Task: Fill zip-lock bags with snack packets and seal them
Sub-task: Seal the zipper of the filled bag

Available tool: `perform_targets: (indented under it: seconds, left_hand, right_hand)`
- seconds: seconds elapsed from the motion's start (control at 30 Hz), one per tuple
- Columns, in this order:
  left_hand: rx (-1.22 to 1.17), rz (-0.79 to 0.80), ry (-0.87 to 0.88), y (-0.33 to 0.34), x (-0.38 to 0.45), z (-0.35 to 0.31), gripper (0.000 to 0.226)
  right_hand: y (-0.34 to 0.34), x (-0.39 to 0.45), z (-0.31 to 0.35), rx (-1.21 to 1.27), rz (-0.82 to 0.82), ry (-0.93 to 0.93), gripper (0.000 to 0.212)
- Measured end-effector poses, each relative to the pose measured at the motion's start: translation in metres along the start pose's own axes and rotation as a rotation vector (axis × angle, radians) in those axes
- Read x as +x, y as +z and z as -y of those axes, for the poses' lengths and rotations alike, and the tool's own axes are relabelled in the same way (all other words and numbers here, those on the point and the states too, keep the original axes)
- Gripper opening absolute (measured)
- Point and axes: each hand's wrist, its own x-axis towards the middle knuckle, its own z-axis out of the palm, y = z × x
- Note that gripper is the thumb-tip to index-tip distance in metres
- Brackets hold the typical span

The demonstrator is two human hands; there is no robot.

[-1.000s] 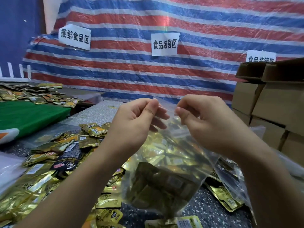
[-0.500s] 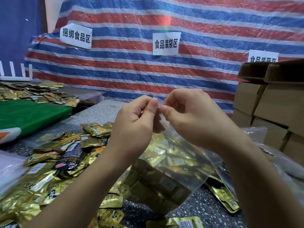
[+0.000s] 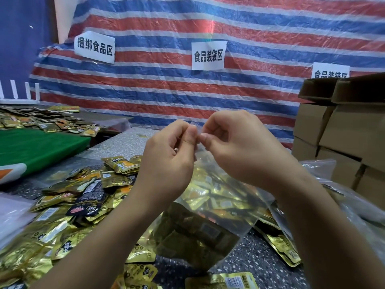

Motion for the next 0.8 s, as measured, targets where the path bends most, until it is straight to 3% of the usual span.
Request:
perform_targets:
  seconds: [0.33,0.67,0.8]
  left_hand:
    - [-0.103,0.053,-0.070,0.000,0.000,-0.006,0.028]
    - [-0.009,-0.197,0.029,-0.004,-0.001,-0.010,0.024]
    - [0.027,-0.224,0.042,-0.006,-0.002,-0.008,0.025]
  right_hand:
    - [-0.003,-0.003,-0.004,-0.014,0.015,-0.011,0.013]
    - [-0.009,-0.006,-0.009,-0.001,0.020,-0.016,0.015]
    - [-0.012,-0.013,-0.017,-0.007,0.018,-0.004,0.015]
